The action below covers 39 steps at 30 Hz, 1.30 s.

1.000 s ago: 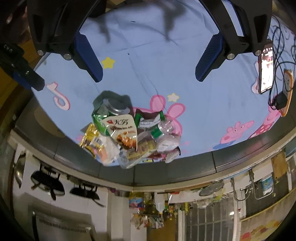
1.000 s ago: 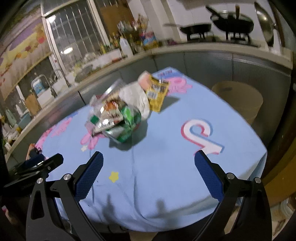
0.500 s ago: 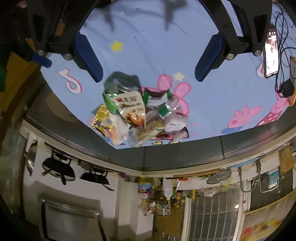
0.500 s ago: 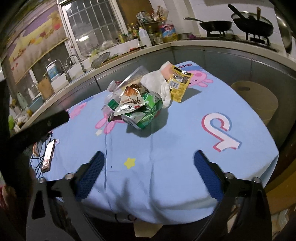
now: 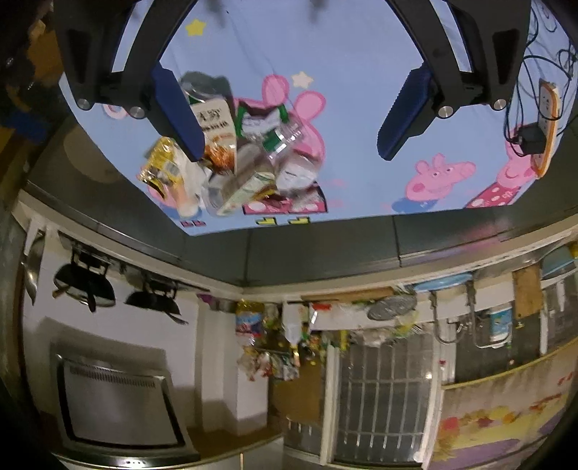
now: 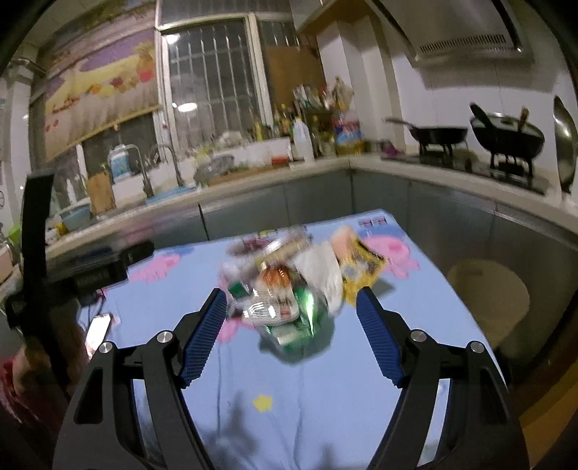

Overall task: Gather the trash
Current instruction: 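Move the left tool toward the printed snack bag while the right tool approaches the green can, then close the left tool on the printed snack bag while the right tool grasps the green can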

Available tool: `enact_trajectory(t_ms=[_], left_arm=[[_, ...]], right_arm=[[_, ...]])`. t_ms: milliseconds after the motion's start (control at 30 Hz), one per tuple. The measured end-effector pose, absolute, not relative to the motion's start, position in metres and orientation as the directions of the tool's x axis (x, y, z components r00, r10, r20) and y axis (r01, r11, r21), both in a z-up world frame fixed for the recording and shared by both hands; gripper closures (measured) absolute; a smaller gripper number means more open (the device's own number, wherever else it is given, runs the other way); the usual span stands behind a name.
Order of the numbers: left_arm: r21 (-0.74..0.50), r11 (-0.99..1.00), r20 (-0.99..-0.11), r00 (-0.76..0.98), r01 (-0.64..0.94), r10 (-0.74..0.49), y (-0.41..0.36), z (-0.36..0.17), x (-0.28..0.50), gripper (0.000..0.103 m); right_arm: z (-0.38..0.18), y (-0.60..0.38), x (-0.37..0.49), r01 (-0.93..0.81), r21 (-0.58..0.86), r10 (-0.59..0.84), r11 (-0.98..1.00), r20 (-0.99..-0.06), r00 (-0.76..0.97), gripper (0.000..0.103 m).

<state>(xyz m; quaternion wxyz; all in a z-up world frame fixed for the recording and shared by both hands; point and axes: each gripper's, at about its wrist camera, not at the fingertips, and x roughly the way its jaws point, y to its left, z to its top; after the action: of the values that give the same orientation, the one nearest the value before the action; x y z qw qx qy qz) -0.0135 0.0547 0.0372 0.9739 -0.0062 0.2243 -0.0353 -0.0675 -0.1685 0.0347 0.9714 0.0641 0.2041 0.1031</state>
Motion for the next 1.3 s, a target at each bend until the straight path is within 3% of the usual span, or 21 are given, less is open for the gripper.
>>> enact_trajectory(t_ms=[367, 1100, 1200, 1300], left_arm=[[0.028, 1.0, -0.418, 0.909, -0.002, 0.013, 0.055, 0.035, 0.012, 0.004], [0.054, 0.998, -0.556, 0.831, 0.041, -0.005, 0.018, -0.005, 0.079, 0.004], [0.011, 0.994, -0.588, 0.804, 0.11, -0.082, 0.02, -0.007, 0.083, 0.012], [-0.095, 0.972, -0.633, 0.741, 0.213, -0.224, 0.026, -0.015, 0.09, 0.016]], right_arm=[[0.058, -0.171, -0.039, -0.225, 0.135, 0.255, 0.965, -0.294, 0.921, 0.031], [-0.006, -0.211, 0.024, -0.129, 0.239, 0.223, 0.963, -0.426, 0.877, 0.034], [-0.019, -0.214, 0.033, -0.128, 0.274, 0.247, 0.953, -0.462, 0.852, 0.035], [-0.048, -0.22, 0.047, -0.121, 0.375, 0.321, 0.919, -0.537, 0.78, 0.05]])
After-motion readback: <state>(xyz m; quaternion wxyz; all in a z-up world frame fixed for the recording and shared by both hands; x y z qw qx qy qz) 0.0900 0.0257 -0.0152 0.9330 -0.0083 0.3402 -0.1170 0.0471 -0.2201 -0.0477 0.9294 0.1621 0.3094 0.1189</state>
